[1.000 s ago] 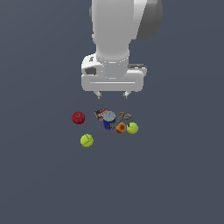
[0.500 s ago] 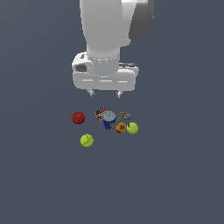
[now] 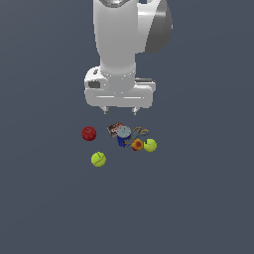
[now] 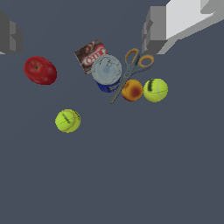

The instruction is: Pick up a designated object from a clutter of objects.

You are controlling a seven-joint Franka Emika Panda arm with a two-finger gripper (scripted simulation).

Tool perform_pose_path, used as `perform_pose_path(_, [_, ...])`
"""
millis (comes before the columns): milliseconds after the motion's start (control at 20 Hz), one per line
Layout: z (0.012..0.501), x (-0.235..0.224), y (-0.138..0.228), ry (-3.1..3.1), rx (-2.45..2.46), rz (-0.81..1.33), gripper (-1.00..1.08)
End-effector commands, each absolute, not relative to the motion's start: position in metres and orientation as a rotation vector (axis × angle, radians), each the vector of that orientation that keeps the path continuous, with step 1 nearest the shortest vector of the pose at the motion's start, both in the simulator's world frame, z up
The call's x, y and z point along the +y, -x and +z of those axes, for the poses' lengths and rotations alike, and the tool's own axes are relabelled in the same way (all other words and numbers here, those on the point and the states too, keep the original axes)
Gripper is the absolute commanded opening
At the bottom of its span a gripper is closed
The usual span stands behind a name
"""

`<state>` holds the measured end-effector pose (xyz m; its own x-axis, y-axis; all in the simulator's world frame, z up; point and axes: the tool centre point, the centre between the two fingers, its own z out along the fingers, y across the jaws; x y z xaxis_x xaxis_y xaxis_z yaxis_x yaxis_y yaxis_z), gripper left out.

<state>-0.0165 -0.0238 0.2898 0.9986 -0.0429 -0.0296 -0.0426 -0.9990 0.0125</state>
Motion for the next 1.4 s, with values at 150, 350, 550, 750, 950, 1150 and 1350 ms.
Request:
perform_pose_path(150, [0.26, -0.022, 0.021, -3.132, -0.037, -0.04, 1.0])
perform_pose_path(350, [0.23, -0.021, 0.027, -3.135, -0.006, -0.032, 1.0])
perform_pose_path(550, [0.196, -0.02, 0.038, -3.138, 0.029, -0.023, 1.0])
perform_pose_path(750, [0.168, -0.018, 0.05, -3.139, 0.061, -0.014, 1.0])
perform_pose_path(950, [0.147, -0.017, 0.06, -3.14, 0.084, -0.008, 1.0])
perform_pose_path(1150, [0.133, -0.017, 0.068, -3.14, 0.1, -0.003, 1.0])
perform_pose_path(1350, [0.126, -0.016, 0.073, -3.14, 0.109, -0.001, 1.0])
